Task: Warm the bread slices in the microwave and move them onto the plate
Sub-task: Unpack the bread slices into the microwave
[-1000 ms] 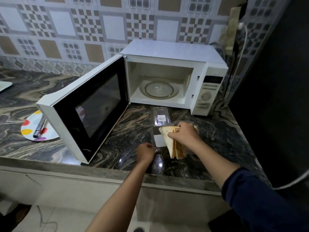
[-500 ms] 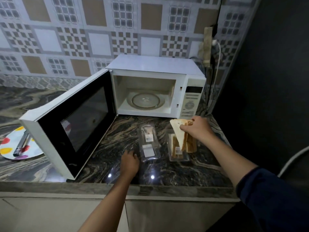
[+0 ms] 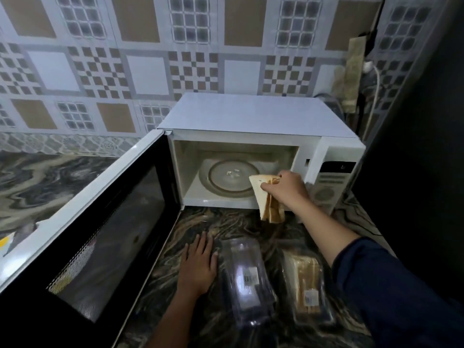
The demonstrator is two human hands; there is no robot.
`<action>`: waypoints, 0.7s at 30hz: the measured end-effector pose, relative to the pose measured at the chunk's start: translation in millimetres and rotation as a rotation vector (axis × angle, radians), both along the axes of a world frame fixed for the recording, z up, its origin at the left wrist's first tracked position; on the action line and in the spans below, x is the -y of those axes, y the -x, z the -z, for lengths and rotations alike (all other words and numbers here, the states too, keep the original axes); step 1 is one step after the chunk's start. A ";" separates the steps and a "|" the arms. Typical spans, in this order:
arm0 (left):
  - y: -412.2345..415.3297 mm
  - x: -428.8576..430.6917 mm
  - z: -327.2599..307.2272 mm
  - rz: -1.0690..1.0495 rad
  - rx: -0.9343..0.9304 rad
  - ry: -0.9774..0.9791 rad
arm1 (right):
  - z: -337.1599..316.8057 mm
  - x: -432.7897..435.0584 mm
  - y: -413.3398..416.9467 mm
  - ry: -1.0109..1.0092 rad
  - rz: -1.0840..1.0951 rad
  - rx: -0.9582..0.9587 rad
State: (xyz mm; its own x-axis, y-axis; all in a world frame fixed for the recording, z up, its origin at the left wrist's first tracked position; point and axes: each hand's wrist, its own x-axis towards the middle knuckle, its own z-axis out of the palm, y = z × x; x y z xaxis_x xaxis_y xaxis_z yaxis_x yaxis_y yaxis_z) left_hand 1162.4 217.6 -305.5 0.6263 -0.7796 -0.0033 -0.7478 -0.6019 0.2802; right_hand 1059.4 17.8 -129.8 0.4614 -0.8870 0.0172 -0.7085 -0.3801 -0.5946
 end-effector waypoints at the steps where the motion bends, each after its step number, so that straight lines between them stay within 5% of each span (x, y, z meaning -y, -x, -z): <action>1: -6.6 6.1 0.4 0.011 -0.008 0.001 | 3.6 7.5 -13.7 -0.006 0.013 0.010; 10: -32.5 29.2 3.3 0.067 -0.012 0.014 | 15.8 55.0 -92.4 -0.330 0.059 -0.024; 21: -30.9 29.5 2.1 0.051 -0.036 0.081 | 34.0 44.1 -104.7 -0.255 0.026 -0.194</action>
